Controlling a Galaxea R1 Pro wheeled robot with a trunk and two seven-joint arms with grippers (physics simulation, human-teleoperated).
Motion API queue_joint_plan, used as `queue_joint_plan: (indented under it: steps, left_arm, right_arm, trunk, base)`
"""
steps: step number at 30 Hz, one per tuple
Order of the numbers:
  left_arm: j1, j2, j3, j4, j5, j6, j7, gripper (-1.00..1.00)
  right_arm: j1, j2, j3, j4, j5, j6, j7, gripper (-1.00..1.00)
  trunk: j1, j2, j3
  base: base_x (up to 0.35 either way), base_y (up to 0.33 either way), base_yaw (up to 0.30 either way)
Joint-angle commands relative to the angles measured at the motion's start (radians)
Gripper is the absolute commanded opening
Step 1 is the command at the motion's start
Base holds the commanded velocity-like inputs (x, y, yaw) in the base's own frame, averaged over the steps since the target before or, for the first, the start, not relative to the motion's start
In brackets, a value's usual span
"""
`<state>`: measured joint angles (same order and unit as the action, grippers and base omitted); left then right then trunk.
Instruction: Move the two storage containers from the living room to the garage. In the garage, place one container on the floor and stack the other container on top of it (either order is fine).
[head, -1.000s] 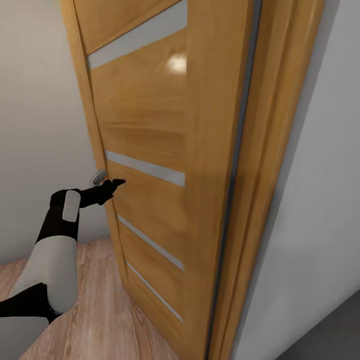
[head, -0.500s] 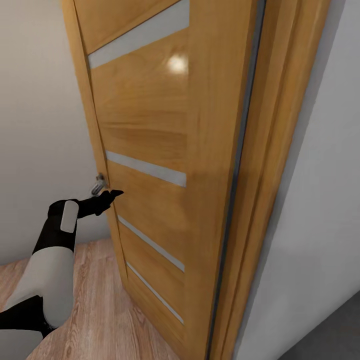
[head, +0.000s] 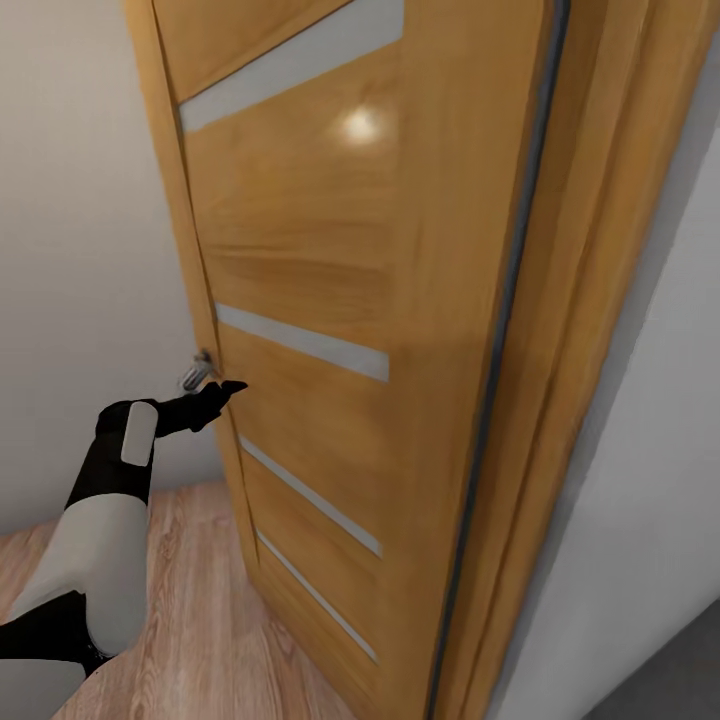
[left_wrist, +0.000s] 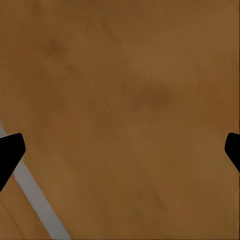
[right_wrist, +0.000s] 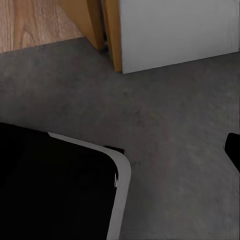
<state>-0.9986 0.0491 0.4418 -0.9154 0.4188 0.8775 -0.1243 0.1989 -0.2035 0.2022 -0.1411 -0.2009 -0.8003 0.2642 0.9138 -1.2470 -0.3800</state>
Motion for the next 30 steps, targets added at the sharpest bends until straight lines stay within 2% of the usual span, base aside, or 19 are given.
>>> queue_joint_plan:
  steps: [1,15,21,25,30]
  left_arm:
    - [0.000,0.000,0.000,0.000,0.000,0.000,0.000,1.00]
    - [0.000,-0.001,0.000,0.000,0.000,0.001,0.000,1.00]
    - [0.000,-0.001,0.000,0.004,0.000,0.000,0.000,1.00]
    - [-0.001,-0.003,0.003,0.084,0.000,-0.002,-0.001,1.00]
    - [-0.001,-0.016,0.002,0.226,0.000,-0.008,-0.001,1.00]
  right_arm:
    - [0.000,0.000,0.000,0.000,0.000,0.000,0.000,1.00]
    - [0.000,0.001,0.000,0.000,-0.002,-0.008,0.001,1.00]
    - [0.001,0.001,0.000,0.000,-0.002,-0.008,0.000,1.00]
    - [0.001,0.001,0.001,0.000,-0.002,-0.009,0.000,1.00]
    - [0.001,0.001,0.002,0.000,-0.002,-0.035,-0.002,1.00]
  trunk:
    - [0.000,0.000,0.000]
    - [0.000,0.000,0.000]
    - [0.000,0.000,0.000]
    - [0.000,0.000,0.000]
    - [0.000,0.000,0.000]
  base:
    - [0.245,0.198,0.000]
    - [0.268,0.192,0.000]
    - [0.094,0.061,-0.065]
    - [0.006,0.004,-0.263]
    - [0.001,0.001,-0.288]
